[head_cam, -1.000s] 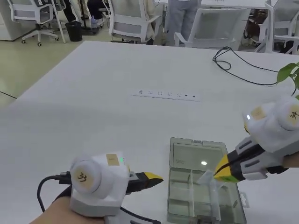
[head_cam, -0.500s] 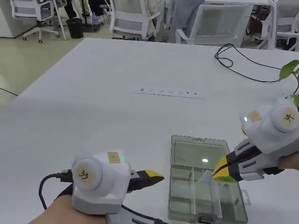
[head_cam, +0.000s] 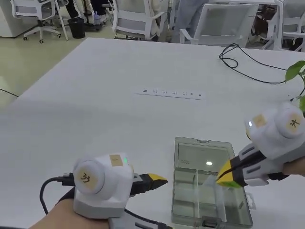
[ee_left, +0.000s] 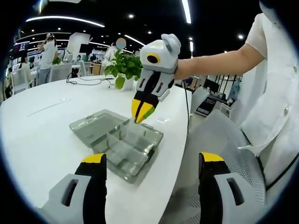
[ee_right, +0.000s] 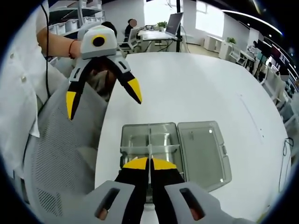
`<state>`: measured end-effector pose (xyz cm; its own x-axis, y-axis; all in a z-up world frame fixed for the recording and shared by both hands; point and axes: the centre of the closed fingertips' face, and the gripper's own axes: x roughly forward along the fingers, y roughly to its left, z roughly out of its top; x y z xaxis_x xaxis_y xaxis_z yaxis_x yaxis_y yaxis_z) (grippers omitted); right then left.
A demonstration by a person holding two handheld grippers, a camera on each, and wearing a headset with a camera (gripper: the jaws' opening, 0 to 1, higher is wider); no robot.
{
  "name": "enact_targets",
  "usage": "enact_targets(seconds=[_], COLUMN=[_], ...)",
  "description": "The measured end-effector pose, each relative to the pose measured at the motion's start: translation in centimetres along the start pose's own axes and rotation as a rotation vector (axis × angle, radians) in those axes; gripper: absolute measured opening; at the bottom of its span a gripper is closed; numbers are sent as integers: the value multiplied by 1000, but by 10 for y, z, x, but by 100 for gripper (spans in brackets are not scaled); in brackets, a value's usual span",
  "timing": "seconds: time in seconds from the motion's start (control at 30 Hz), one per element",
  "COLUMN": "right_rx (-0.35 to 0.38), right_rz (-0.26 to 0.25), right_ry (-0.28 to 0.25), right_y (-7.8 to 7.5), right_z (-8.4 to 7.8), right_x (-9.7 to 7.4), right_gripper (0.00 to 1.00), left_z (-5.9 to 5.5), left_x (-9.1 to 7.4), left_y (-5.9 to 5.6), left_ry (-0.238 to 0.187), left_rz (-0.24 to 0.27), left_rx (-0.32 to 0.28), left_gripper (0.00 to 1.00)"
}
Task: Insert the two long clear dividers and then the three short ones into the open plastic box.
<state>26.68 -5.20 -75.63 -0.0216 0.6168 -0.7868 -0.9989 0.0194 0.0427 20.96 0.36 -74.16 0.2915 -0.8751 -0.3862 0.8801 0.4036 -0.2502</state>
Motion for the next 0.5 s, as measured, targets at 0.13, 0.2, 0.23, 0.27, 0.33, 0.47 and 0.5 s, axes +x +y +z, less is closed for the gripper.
enact_targets(seconds=[0.13, 0.2, 0.23, 0.27, 0.33, 0.47, 0.5], right_rx=[-23, -22, -19, -17, -19, -27, -29], right_rz=[1, 0, 0, -1, 1, 1, 2], right_ry=[0, -4, -6, -8, -8, -1, -5], right_y=[0, -2, -3, -3, -3, -5, -5], right_z=[-2, -2, -3, -3, -3, -4, -3], right_x=[2, 2, 3, 4, 5, 8, 8], right_gripper=[3, 3, 3, 3, 3, 3, 3], left_z=[0, -1, -1, -1, -1, -1, 0], left_x=[0, 0, 0, 0, 0, 1, 1], left_y=[-1, -1, -1, -1, -1, -1, -1], left_ry=[-1, 0, -1, -2, 1, -3, -3], left_rz=[0, 1, 0, 0, 0, -1, -1], left_rx=[-2, -2, -5, -6, -5, -6, -6], left_gripper=[82, 82, 82, 82, 82, 82, 82])
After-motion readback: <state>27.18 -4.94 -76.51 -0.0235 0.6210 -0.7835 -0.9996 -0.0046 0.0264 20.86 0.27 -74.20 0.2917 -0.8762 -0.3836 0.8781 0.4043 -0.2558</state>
